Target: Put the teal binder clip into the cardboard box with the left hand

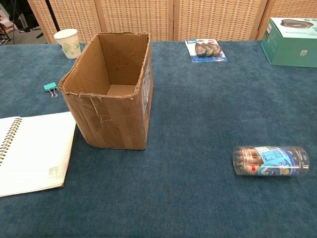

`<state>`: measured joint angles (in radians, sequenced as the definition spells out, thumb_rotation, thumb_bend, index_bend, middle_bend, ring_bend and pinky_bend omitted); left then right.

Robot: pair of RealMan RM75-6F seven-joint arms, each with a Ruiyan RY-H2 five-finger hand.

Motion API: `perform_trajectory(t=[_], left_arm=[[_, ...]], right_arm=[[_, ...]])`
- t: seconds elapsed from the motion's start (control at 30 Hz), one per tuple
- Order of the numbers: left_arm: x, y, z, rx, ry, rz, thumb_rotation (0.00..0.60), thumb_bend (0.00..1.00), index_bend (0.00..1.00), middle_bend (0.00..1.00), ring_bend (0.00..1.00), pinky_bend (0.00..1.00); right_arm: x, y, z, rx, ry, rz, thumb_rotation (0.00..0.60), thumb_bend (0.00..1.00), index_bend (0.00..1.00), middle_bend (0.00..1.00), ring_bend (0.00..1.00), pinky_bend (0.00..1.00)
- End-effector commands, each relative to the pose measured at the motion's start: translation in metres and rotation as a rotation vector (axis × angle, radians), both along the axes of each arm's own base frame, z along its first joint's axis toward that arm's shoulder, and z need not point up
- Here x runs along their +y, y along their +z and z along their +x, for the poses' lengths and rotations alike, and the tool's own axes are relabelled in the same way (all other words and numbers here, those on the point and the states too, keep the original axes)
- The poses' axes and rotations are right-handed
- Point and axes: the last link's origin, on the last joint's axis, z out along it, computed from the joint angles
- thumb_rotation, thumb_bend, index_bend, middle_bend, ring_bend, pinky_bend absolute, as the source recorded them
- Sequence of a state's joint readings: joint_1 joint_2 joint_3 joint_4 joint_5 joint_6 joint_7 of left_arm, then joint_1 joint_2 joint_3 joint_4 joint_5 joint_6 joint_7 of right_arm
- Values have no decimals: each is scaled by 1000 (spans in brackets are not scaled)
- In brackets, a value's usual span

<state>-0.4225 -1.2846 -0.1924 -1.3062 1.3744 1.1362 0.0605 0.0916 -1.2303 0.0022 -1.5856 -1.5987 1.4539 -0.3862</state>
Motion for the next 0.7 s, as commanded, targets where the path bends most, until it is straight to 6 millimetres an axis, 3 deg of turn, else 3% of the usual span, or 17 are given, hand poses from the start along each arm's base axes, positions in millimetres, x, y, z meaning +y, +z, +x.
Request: perform_trajectory(t=[0.03,0.43,0.7], left_arm=[[21,-8,6,15,16,-2,600,380,377,0,0,0],[67,-34,15,105,104,-63,600,382,388,0,0,0],[82,-62,3,142,174,-78,600,382,395,0,0,0]], right_arm=[[-1,0,0,0,-1,3,600,156,0,0,0,0],[-2,1,-1,-8,-3,8,600,156,0,0,0,0],[-2,0,-1,-13,2,14,600,156,0,0,0,0]])
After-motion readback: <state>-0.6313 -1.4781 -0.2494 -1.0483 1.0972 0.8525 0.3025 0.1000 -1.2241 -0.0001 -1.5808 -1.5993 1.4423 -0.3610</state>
